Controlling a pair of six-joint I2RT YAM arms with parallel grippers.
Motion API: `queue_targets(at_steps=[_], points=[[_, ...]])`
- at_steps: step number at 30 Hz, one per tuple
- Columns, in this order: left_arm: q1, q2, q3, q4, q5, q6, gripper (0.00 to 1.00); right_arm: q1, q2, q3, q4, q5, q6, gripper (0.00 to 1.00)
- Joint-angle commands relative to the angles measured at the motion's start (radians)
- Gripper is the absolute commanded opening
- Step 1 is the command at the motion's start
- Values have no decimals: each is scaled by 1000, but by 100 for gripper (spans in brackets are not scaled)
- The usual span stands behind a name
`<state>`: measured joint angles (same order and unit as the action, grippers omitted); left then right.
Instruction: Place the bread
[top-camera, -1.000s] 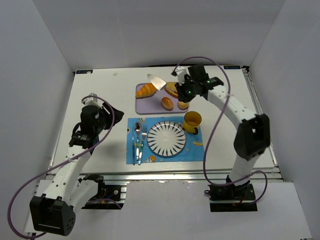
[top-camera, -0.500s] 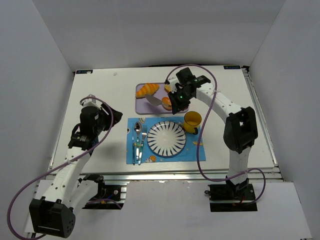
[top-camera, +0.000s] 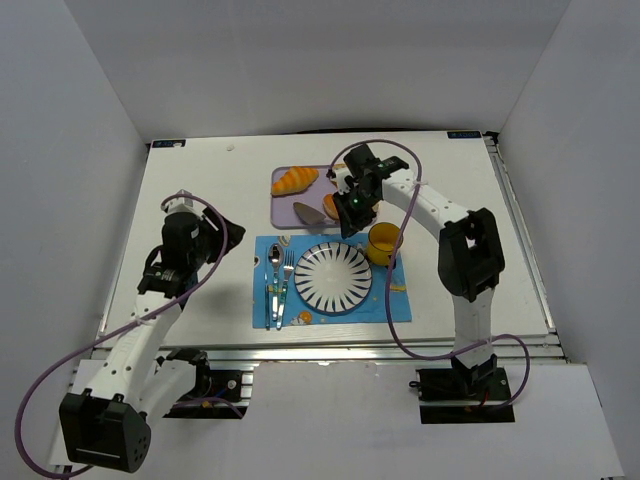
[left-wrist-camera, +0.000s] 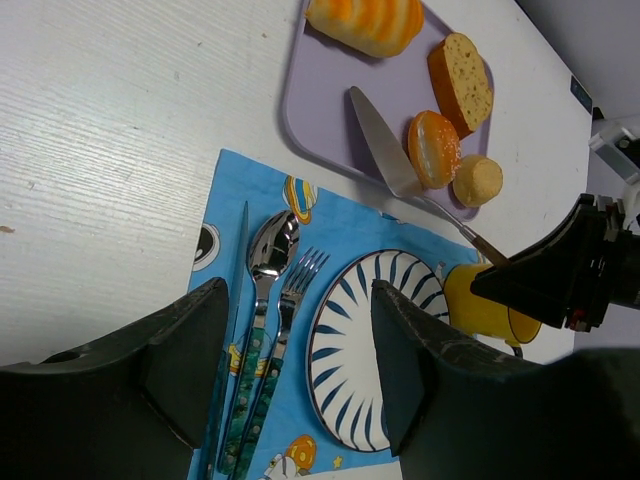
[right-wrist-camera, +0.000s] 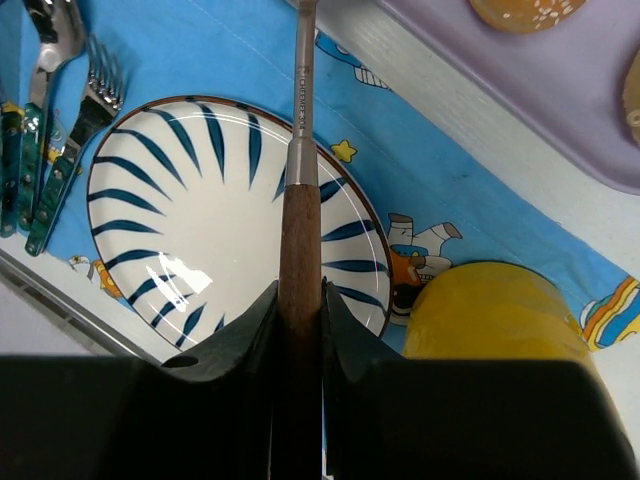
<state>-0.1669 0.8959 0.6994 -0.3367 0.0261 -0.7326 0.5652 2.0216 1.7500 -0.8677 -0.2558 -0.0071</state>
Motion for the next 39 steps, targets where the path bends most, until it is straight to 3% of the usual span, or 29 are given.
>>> queue_targets(at_steps=[1,18,39], points=[[-3,3,23,1,-12,6,69,9,11,31,19,12,47,0],[-3,41,55,-21,-12,15,68,25,103,105,62,130,144,0],[-5,75,80,-30,-43,21,69,39,216,213,124,159,148,0]])
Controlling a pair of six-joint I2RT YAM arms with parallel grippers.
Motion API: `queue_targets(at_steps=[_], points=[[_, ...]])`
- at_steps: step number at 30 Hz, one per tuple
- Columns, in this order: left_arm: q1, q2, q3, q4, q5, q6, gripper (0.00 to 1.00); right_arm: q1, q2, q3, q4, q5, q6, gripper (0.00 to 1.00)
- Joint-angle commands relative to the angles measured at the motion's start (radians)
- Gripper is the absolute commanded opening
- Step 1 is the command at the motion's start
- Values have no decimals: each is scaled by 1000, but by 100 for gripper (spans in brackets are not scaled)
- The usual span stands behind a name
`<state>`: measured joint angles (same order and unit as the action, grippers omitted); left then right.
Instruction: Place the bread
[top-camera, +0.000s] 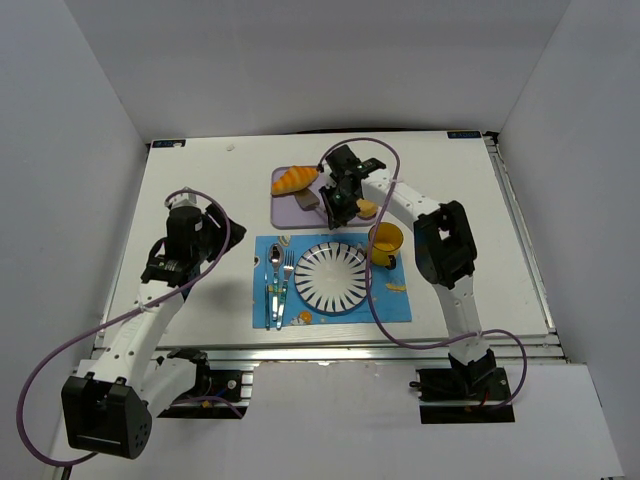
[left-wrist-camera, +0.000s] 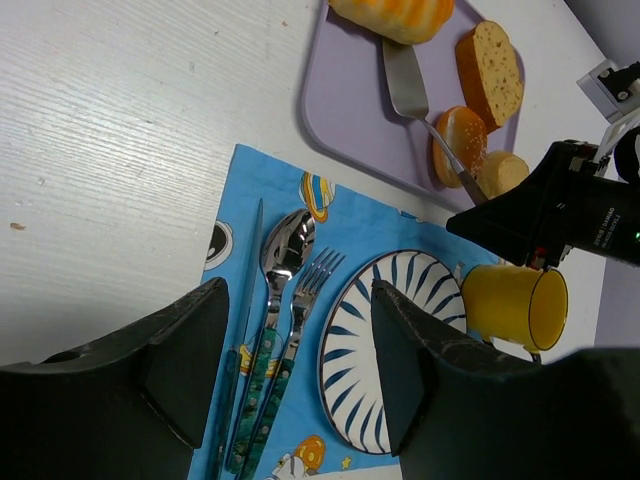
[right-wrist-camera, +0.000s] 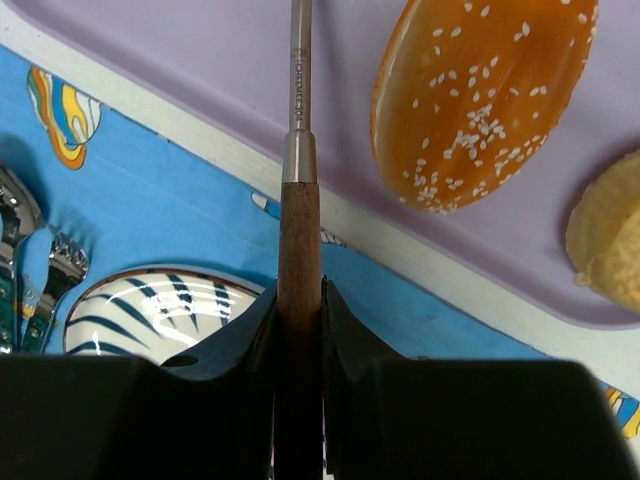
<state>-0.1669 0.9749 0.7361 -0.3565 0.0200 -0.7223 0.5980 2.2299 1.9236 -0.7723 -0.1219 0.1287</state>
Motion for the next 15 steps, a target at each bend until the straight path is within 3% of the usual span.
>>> queue_targets(at_steps=[1,9,15], points=[[-3,-2,43,-12,-38,11,68,5,10,38,36,27,14,0],[-5,2,54,-16,-40,11,68,5,1,-1,128,42,17,0],[-3,8,54,-10,-37,12,68,3,-53,-123,257,48,15,0]])
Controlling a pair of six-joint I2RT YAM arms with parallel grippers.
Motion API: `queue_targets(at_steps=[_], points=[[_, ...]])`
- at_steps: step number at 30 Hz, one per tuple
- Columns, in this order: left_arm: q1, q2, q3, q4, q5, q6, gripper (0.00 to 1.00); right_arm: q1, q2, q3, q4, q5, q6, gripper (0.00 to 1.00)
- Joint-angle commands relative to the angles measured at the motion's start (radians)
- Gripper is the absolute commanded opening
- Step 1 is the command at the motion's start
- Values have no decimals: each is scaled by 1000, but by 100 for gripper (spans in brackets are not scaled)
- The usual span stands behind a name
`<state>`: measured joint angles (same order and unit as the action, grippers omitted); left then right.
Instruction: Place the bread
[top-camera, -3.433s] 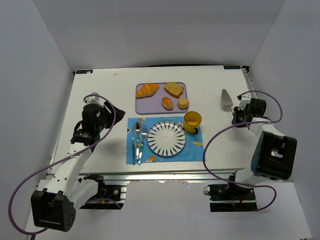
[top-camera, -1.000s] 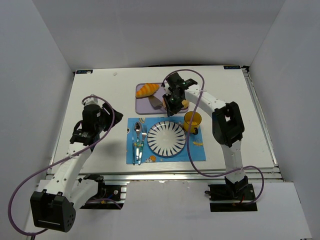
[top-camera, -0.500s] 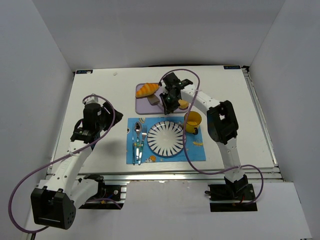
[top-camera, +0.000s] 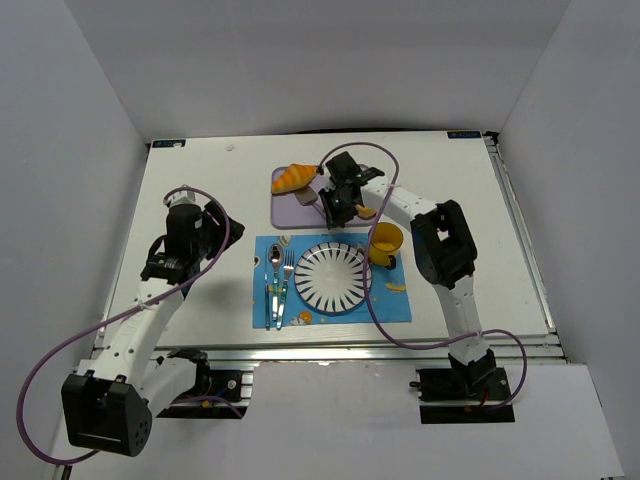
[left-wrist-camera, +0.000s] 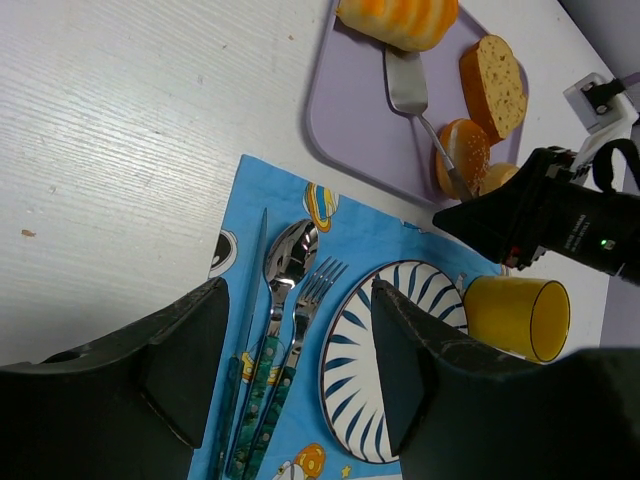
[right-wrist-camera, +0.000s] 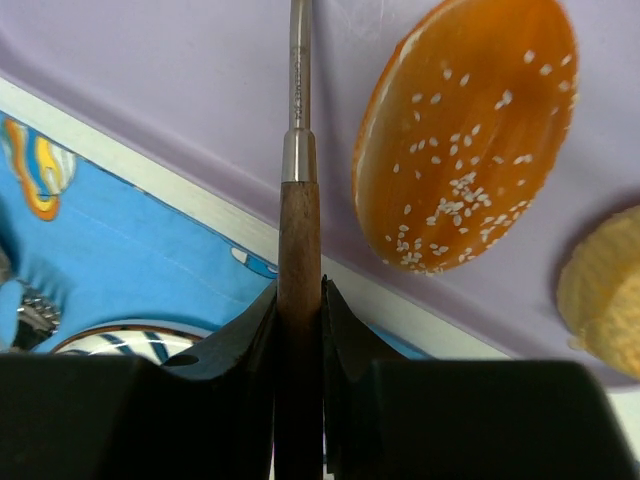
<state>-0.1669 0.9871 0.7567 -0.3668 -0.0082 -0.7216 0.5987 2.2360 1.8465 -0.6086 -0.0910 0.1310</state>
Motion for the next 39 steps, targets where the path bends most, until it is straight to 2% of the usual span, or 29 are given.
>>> queue_targets(at_steps=[1,11,22,29,39], points=[[-3,-5,33,0,-7,11,69,3,-70,-61,107,20,13,0],[-3,-11,35,-6,-7,11,69,3,-209,-298,357,39,12,0],[-3,-16,32,8,1,4,69,4,-345,-438,518,-7,-25,0],[-3,-16,38,11,1,5,69,6,-440,-533,547,-49,-100,0],[-5,-24,27,26,7,13,68,10,-729,-797,488,-141,-263,0]])
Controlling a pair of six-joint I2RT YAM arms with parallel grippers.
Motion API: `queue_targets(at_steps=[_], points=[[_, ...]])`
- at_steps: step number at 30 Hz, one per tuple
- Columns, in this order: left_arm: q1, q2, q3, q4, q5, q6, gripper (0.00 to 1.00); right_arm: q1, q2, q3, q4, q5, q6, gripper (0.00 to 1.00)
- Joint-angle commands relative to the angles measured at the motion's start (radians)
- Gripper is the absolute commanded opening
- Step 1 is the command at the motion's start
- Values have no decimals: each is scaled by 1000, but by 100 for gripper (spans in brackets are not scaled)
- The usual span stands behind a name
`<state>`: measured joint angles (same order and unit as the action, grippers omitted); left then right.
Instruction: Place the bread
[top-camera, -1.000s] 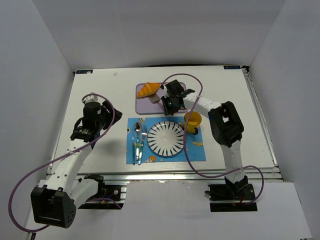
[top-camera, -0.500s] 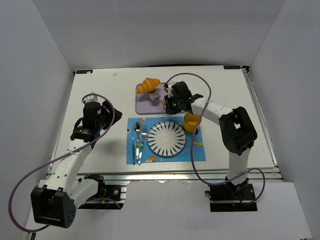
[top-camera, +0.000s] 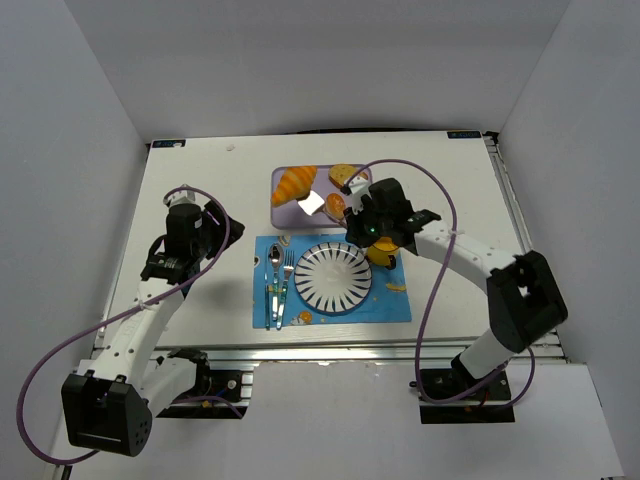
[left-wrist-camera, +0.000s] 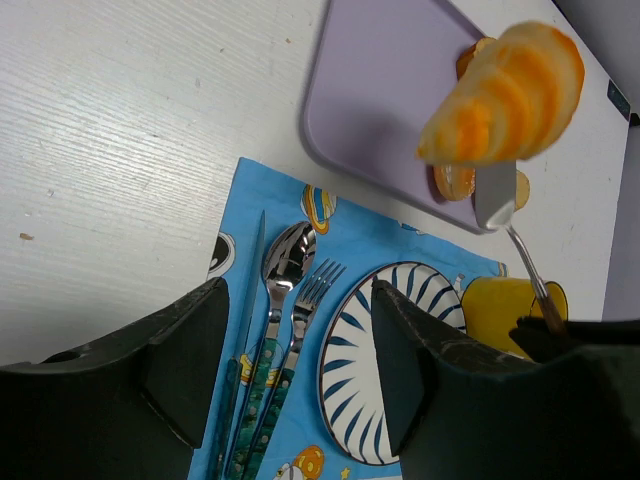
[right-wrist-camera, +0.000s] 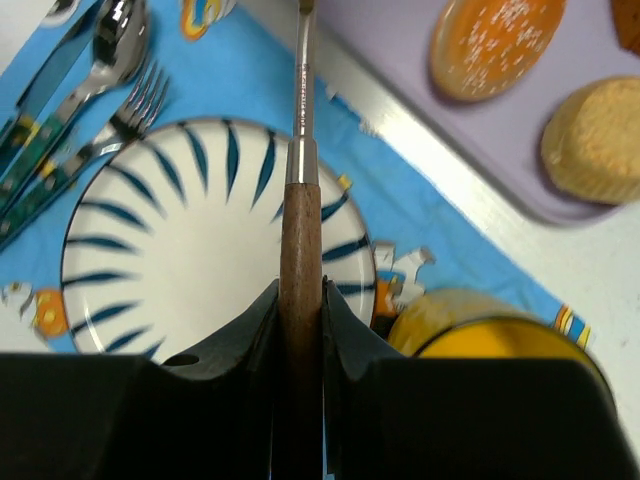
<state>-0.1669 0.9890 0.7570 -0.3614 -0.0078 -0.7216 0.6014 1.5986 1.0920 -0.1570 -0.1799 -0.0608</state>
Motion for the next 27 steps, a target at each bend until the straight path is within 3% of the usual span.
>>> queue_targets(at_steps=[1,17,27], points=[[-3,-26,25,22,6,16,69,12,-115,-61,28,-55,-77,0],[-3,-65,1,12,6,27,69,20,-469,-314,-242,-176,-319,0],[-3,-108,-8,-19,6,25,68,18,-503,-304,-501,-250,-405,0]])
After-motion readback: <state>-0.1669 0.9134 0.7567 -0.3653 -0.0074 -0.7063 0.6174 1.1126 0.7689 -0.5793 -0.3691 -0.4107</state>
